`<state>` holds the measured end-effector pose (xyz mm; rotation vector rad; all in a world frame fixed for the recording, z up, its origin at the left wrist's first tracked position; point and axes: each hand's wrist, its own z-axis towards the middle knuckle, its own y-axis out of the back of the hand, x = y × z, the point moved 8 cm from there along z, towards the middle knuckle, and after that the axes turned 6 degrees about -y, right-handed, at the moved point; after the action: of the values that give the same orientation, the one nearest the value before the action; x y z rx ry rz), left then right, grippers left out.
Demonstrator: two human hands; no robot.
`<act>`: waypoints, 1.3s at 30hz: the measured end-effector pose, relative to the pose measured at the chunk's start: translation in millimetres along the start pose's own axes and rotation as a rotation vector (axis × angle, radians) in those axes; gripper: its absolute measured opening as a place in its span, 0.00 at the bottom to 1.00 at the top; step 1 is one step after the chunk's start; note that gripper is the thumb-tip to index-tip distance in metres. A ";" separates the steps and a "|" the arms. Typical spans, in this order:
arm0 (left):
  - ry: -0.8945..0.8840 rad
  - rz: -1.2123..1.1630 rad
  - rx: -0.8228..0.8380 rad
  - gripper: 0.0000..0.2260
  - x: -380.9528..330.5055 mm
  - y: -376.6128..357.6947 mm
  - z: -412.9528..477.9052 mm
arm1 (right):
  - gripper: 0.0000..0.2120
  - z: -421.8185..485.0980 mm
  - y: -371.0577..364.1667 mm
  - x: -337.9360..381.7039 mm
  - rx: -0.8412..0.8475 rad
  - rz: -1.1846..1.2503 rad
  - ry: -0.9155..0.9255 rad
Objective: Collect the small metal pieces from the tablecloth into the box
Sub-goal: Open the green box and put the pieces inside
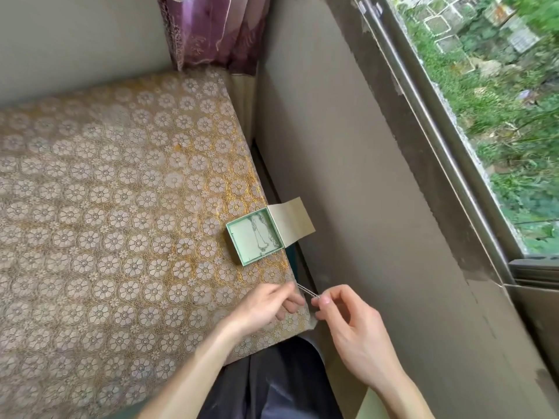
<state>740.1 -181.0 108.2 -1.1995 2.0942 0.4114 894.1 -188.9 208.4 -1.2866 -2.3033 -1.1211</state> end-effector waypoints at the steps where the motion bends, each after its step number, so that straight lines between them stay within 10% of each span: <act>1: 0.010 -0.081 0.006 0.19 2.1 0.5 0.3 | 0.08 -1.8 -2.8 2.4 0.011 -0.004 0.006; 6: 0.007 -0.618 -0.004 0.14 -1.0 -0.6 3.9 | 0.09 -4.4 -11.8 8.8 0.045 -0.032 0.024; 18: 0.003 -0.809 -0.323 0.08 12.1 73.7 7.2 | 0.10 22.4 -45.0 5.7 0.120 -0.078 0.000; 28: -0.134 -0.227 -0.584 0.06 -4.5 200.2 47.8 | 0.11 109.4 -128.3 12.2 -0.073 -0.263 0.139; 39: -0.290 0.234 -0.518 0.02 6.8 204.7 73.1 | 0.13 151.4 -167.5 7.8 -0.333 -0.552 0.111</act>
<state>593.3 -36.3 38.8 -1.0852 1.9316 1.2185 772.5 -123.4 29.6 -0.6505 -2.5315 -1.7592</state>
